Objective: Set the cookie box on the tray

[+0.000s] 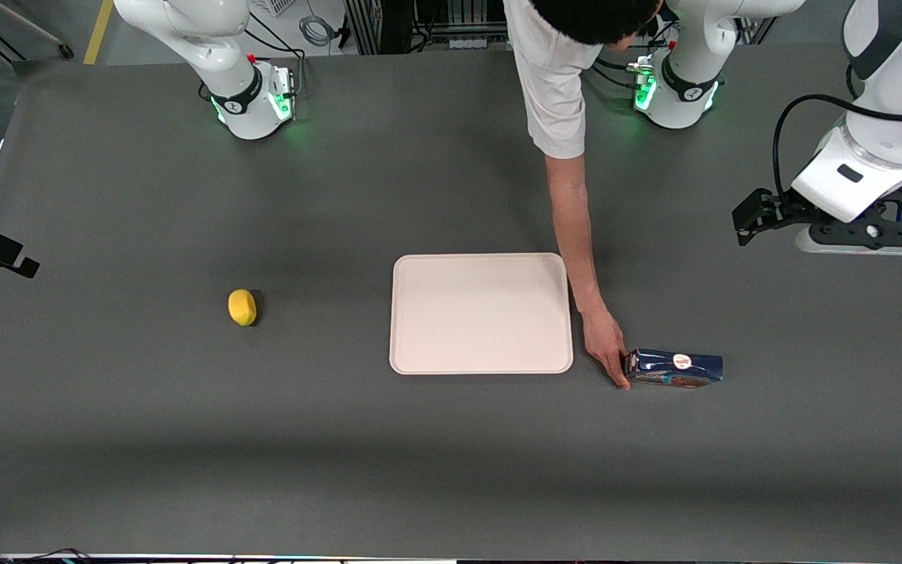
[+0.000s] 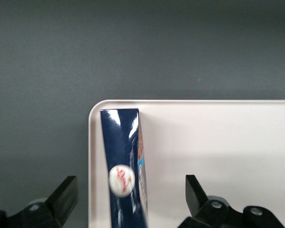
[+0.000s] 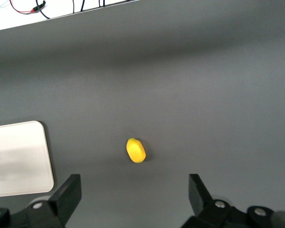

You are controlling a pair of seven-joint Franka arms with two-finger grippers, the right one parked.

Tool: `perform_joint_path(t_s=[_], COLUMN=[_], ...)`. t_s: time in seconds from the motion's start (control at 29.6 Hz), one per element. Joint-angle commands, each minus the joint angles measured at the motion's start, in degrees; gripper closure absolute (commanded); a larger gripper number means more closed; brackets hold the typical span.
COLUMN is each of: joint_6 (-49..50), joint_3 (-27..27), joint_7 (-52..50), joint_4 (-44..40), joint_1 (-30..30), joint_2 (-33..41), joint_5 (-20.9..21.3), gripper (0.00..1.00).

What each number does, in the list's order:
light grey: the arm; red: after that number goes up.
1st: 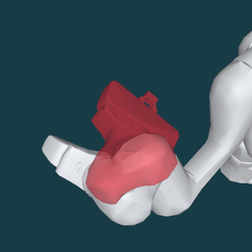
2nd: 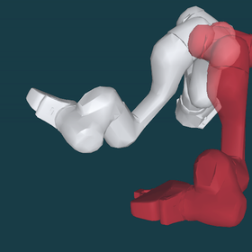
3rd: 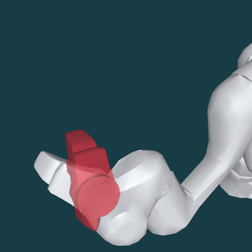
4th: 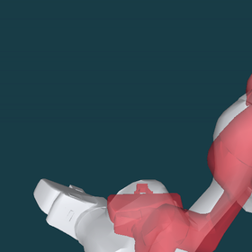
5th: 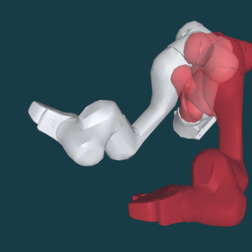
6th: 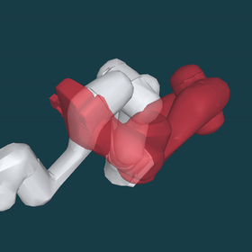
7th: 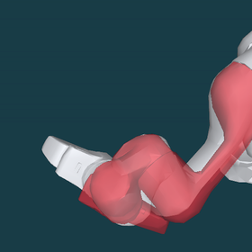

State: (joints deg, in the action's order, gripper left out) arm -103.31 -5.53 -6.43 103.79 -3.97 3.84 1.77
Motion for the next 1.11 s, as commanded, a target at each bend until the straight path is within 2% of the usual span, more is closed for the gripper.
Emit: perform_joint_path(t_s=[0.0, 1.08], joint_6=[-0.1, -0.8], joint_3=[0.3, 0.4], joint_7=[0.9, 0.4], joint_4=[0.2, 0.1], joint_1=[-0.2, 0.0], joint_2=[0.3, -1.3], joint_5=[-0.5, -0.6], gripper=[0.0, 0.0])
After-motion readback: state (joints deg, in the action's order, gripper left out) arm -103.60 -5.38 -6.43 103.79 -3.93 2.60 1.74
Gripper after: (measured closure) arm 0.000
